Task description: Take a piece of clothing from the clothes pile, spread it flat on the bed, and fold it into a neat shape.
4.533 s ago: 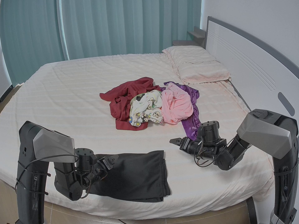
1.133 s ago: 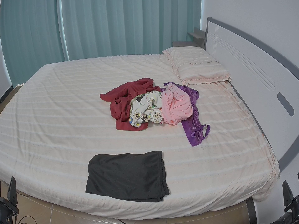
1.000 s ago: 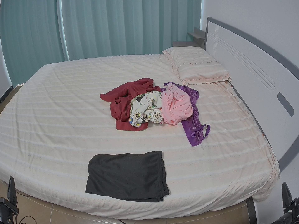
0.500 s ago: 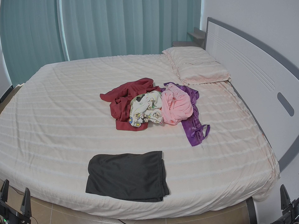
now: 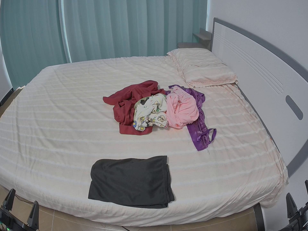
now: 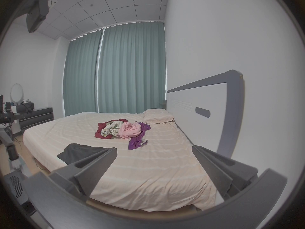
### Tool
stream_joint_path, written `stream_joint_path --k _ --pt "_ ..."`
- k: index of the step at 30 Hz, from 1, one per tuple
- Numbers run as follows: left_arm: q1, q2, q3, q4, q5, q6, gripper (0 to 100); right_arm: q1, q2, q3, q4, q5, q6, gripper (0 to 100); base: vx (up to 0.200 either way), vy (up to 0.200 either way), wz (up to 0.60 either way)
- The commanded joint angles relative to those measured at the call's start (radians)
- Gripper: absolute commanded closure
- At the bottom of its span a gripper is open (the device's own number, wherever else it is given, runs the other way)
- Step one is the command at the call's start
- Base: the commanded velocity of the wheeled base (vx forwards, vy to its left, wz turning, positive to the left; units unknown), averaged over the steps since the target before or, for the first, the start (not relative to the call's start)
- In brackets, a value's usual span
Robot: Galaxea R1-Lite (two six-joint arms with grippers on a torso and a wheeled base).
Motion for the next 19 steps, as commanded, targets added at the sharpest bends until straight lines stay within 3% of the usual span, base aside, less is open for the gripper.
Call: stream_joint_path --k 1,19 --pt "0.0 -0.01 0.016 0.002 0.0 0.002 0 -0.001 -0.007 0.016 0.007 0.002 0.014 0 0.0 0.0 0.0" --pt "0.0 -0.01 0.016 0.0 0.0 0.002 0 0.002 -0.008 0.016 0.005 0.004 0.015 0 0.0 0.0 0.0"
